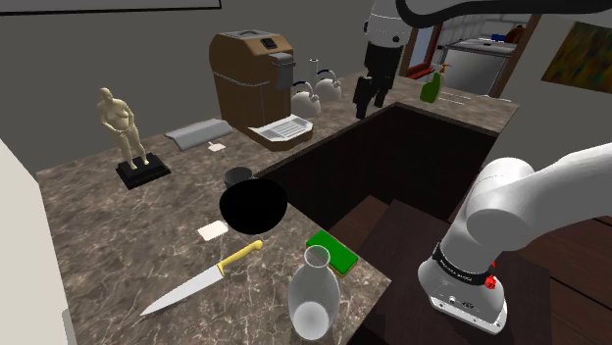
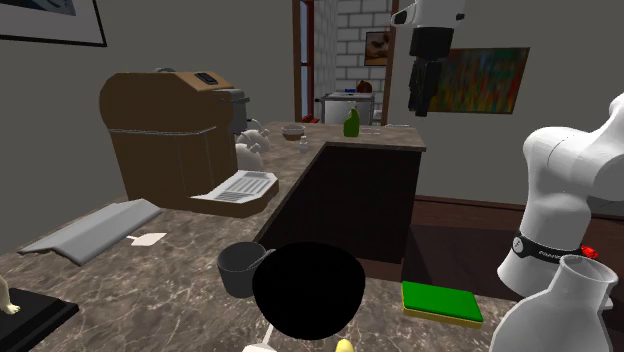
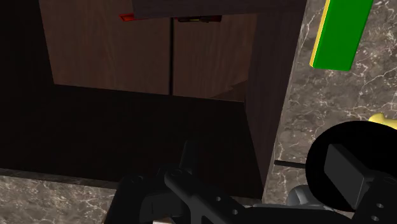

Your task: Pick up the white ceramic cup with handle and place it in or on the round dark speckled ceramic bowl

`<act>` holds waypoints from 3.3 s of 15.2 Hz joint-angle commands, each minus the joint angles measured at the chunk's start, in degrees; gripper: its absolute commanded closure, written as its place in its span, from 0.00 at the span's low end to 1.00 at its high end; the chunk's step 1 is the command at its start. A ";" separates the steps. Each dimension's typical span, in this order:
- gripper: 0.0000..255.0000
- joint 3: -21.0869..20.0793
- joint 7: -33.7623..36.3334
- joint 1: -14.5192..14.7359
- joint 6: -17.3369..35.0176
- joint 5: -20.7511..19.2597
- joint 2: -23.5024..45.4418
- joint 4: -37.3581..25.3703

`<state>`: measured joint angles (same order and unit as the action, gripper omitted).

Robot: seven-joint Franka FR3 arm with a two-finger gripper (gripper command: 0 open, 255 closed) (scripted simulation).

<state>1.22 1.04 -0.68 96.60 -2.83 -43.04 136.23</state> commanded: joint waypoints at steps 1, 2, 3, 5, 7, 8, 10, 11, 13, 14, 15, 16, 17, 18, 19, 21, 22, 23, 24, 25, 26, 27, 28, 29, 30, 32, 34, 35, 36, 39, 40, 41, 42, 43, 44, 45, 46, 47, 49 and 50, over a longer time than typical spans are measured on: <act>0.00 0.00 0.00 0.00 0.00 0.00 0.00 0.00; 0.00 -0.11 0.37 0.16 1.65 0.41 1.78 0.00; 0.00 -0.21 0.72 0.33 3.28 0.82 3.60 -0.07; 0.00 -0.41 1.35 0.67 6.45 1.63 7.38 -0.45; 0.00 -0.61 1.91 1.01 9.47 2.45 11.32 -1.14; 0.00 -0.71 2.17 1.18 10.92 2.85 13.34 -1.60; 0.00 -0.89 2.61 1.52 13.68 3.67 17.45 -2.76; 0.00 -0.98 2.81 1.70 14.99 4.08 19.55 -3.45; 0.00 -1.14 3.16 2.05 17.44 4.90 23.79 -5.05; 0.00 -1.23 3.31 2.22 18.58 5.32 25.93 -5.96; 0.00 -1.31 3.44 2.38 19.65 5.73 28.08 -6.95; 0.00 -1.40 3.56 2.54 20.67 6.15 30.25 -8.01; 0.00 -1.48 3.67 2.69 21.63 6.57 32.42 -9.14; 0.00 -1.57 3.76 2.85 22.52 6.99 34.60 -10.34; 0.00 -1.66 3.85 2.99 23.34 7.41 36.78 -11.62; 0.00 -1.85 4.00 3.26 24.80 8.24 41.16 -14.39; 0.00 -1.97 4.07 3.36 25.42 8.64 43.36 -15.88; 0.00 -2.09 4.14 3.47 25.98 9.04 45.56 -17.44; 0.00 -2.21 4.20 3.57 26.48 9.43 47.77 -19.08; 0.00 -2.32 4.27 3.66 26.90 9.81 49.98 -20.80; 0.00 -2.45 4.35 3.75 27.26 10.18 52.20 -22.59; 0.00 -2.58 4.43 3.83 27.55 10.53 54.42 -24.46; 0.00 -2.72 4.52 3.91 27.77 10.86 56.66 -26.41; 0.00 -2.85 4.62 3.98 27.92 11.18 58.91 -28.45; 0.00 -2.99 4.73 4.05 28.00 11.48 61.17 -30.57; 0.00 -3.28 4.99 4.19 27.94 12.02 65.76 -35.10; 0.00 -3.56 5.31 4.32 27.57 12.47 70.45 -40.05; 0.00 -3.70 5.50 4.39 27.27 12.67 72.85 -42.70; 0.00 -3.84 5.71 4.47 26.87 12.84 75.29 -45.50; 0.00 -4.02 5.88 4.68 27.53 13.04 78.41 -47.93; 0.00 -4.05 5.86 4.75 28.08 13.07 78.81 -47.79; 0.00 -4.08 5.85 4.81 28.63 13.10 79.22 -47.66; 0.00 -4.11 5.83 4.88 29.17 13.12 79.64 -47.55; 0.00 -4.13 5.81 4.95 29.71 13.15 80.05 -47.42; 0.00 -4.16 5.79 5.01 30.22 13.18 80.50 -47.37; 0.00 -4.18 5.78 5.05 30.53 13.19 80.74 -47.31; 0.00 -4.18 5.78 5.05 30.53 13.19 80.75 -47.32; 0.00 -4.18 5.78 5.05 30.53 13.19 80.75 -47.33; 0.00 -4.18 5.78 5.05 30.52 13.19 80.75 -47.33; 0.00 -4.18 5.78 5.05 30.52 13.19 80.75 -47.33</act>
<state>-2.96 6.82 4.36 127.12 10.36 37.70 88.91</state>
